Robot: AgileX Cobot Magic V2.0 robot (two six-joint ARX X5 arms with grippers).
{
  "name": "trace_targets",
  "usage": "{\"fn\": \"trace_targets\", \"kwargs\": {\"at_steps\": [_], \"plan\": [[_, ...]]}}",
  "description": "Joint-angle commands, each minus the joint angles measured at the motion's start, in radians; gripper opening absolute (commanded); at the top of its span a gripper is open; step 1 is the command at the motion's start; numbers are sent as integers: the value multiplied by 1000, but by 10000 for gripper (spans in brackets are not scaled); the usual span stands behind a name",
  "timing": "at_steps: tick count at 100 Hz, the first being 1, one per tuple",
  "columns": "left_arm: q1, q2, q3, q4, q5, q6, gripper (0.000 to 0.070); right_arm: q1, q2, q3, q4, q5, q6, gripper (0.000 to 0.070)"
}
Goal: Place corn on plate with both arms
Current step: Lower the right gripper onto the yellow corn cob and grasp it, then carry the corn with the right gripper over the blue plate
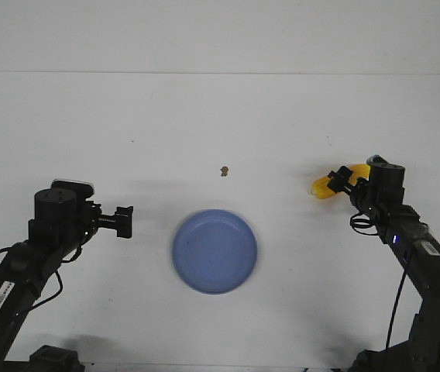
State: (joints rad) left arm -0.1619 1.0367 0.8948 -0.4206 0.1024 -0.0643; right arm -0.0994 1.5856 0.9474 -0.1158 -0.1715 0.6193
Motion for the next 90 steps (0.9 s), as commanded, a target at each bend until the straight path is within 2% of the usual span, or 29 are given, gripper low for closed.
{"fn": "trace_targets", "kwargs": {"at_steps": [1,30,35,44,49,76,90], "plan": [[-1,9,12,3,-2,16,676,0,37,16,24,-18,15,472],[-1,9,12,3,-2,16,676,0,101,16,102,-82,36,456],[-1,9,12,2,-2,16,675,0,107,16,105,-95,40,377],[-1,9,12,2,-2,16,675,0,112,16,108,-98,40,141],[-1,9,12,2,-2,16,675,0,112,16,113,-108,40,86],[-1,9,12,1,-2,16,675,0,81,16,132,-178,26,80],[-1,9,12,-4,-2,16,675,8,-11,16,92,-240,-7,80]]}}
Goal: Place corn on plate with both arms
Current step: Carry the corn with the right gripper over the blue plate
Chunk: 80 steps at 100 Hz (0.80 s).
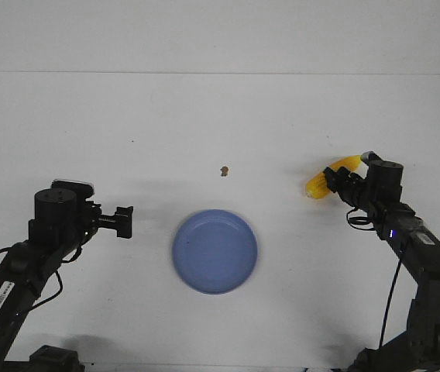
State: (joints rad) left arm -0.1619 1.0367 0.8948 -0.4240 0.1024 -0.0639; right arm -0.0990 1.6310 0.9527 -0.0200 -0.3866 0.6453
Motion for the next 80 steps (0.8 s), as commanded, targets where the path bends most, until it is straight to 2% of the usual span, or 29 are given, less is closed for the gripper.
{"fn": "trace_targets", "kwargs": {"at_steps": [1,13,31,40,49,66,71,80], "plan": [[-1,9,12,-1,-2,15,675,10,-65,10,-9,-30,-34,80],[-1,9,12,-1,-2,15,675,56,-193,10,-126,-69,-102,80],[-1,9,12,-1,-2,15,673,202,-367,10,-386,-52,-229,80],[-1,9,12,0,-2,15,673,310,-389,10,-463,-31,-258,81],[-1,9,12,2,-2,15,673,416,-381,10,-480,3,-262,83],[-1,9,12,3,-2,15,673,599,-317,10,-418,68,-251,85],[-1,9,12,2,-2,15,673,640,-289,10,-402,105,-248,106],[-1,9,12,2,-2,15,673,689,-230,10,-383,130,-232,186]]}}
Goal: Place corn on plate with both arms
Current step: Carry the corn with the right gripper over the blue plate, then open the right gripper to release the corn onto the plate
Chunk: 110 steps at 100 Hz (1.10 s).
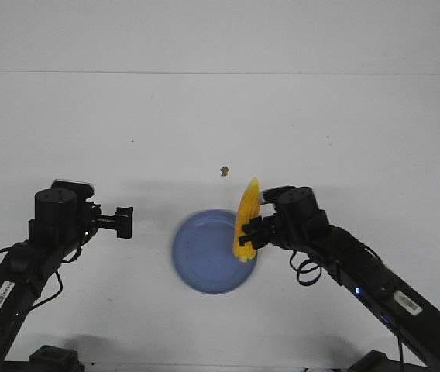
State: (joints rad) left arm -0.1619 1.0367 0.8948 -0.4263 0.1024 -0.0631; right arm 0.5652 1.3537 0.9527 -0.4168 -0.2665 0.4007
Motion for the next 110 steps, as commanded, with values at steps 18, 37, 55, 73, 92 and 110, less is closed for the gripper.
{"fn": "trace_targets", "kwargs": {"at_steps": [18,37,55,73,92,110], "plan": [[-1,9,12,2,-2,14,672,77,139,10,22,10,28,289],[-1,9,12,3,-2,14,671,93,119,10,66,35,29,513],[-2,9,12,11,-2,14,665,52,51,10,74,36,-20,517],[-1,3,12,43,-2,6,665,-43,-90,10,34,97,-122,516],[-1,-37,12,69,-2,7,665,-203,-307,10,-73,239,-278,516],[-1,-148,10,68,-2,7,664,-365,-524,-8,-137,290,-385,516]]}}
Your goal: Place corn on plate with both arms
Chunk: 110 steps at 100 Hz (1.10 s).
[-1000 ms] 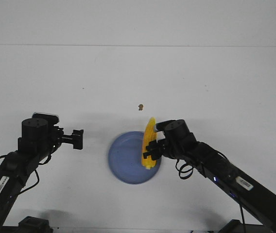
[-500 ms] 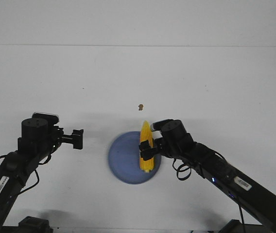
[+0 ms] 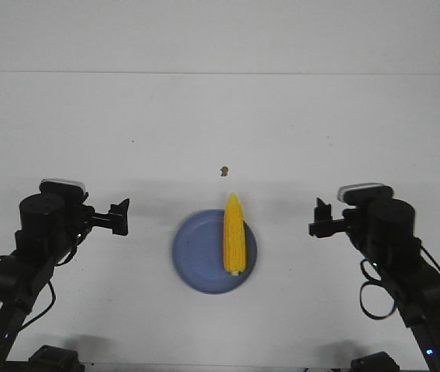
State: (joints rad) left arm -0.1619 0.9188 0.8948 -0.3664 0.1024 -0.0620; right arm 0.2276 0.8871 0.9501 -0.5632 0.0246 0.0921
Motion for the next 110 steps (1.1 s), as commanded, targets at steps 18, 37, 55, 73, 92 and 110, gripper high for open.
{"fn": "trace_targets", "kwargs": {"at_steps": [18,37,55,73,92,110], "plan": [[-1,-192,-51,8,-3,21,660,-84,-292,-122,52,-2,-93,516],[-1,-388,-193,12,-3,17,660,-84,-531,-290,41,-1,-64,516],[-1,-556,-325,20,-10,-55,649,-84,-678,-384,35,-1,-33,515],[-1,-630,-328,3,-73,-54,548,-84,-710,-384,70,3,-38,509],[-1,-646,-328,1,-74,-55,183,-84,-710,-384,69,3,-39,167],[-1,-646,-328,1,-74,-55,9,-84,-710,-384,74,32,-40,0]]}}
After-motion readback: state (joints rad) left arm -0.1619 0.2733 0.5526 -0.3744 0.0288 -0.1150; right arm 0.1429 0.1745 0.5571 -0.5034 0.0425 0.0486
